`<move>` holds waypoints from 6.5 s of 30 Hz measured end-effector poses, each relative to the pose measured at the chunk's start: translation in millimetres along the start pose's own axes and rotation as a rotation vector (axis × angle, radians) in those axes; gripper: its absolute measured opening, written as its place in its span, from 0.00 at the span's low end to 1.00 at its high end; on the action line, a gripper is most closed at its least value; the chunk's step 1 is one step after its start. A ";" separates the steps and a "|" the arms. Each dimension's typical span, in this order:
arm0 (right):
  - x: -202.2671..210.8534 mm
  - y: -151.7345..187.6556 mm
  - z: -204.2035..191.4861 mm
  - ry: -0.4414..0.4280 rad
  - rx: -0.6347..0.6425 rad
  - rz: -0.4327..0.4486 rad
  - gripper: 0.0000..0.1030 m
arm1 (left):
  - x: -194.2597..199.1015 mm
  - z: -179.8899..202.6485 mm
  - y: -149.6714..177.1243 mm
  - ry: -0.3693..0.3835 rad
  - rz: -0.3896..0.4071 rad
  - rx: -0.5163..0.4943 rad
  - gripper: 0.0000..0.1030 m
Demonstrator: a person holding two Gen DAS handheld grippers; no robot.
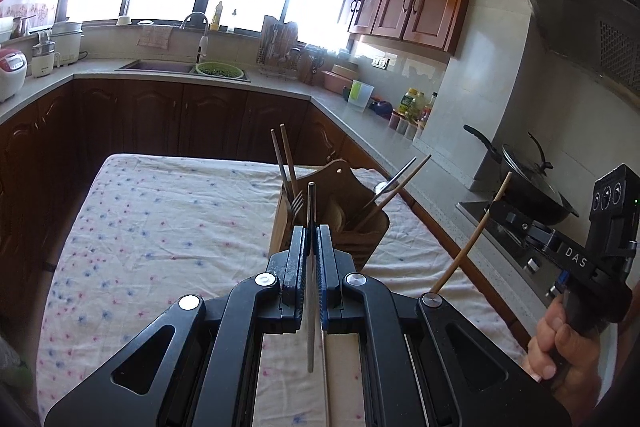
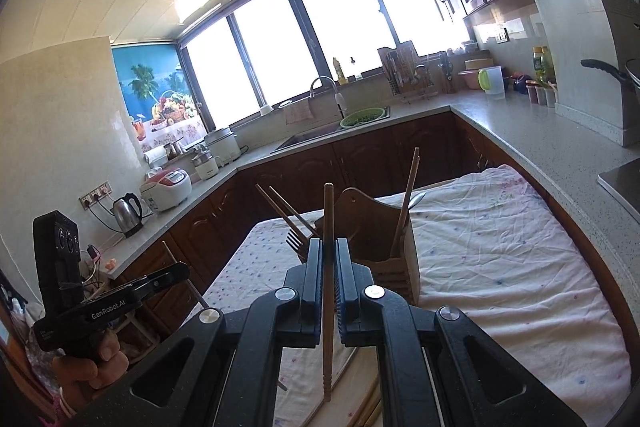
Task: Organize utensils
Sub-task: 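Lift both chopsticks upright and carry them over the wooden holder, then lower the chopsticks into the holder and open both tools, then move both open tools back down to the remaining chopsticks, then grasp a wooden chopstick with the right tool while the left tool grasps a metal chopstick, then lift both chopsticks upright and carry them over the wooden holder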
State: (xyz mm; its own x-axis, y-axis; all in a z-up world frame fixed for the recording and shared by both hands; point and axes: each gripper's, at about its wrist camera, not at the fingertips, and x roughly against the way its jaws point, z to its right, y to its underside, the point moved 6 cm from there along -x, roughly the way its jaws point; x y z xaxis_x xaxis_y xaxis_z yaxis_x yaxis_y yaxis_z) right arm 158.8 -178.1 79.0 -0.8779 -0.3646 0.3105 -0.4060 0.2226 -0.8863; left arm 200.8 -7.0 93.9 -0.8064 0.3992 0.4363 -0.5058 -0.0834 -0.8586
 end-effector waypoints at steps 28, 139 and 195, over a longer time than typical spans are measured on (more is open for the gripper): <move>-71.4 -96.0 38.6 0.132 0.026 0.210 0.05 | -92.8 11.2 -96.3 -0.074 0.216 -0.033 0.04; -110.8 165.7 86.5 0.213 -0.134 -0.440 0.20 | -108.5 -17.4 148.2 -0.175 -0.318 0.021 0.71; -24.0 91.1 42.6 0.078 -0.096 -0.200 0.05 | -36.0 15.2 90.4 0.029 -0.187 0.026 0.04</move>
State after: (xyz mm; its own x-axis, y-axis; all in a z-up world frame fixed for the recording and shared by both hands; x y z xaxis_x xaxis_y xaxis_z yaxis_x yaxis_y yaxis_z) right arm 153.7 -187.6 -23.8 -0.7929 -0.3396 0.5060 -0.5930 0.2390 -0.7689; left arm 179.4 -42.8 4.7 -0.6889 0.4357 0.5793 -0.6539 -0.0288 -0.7560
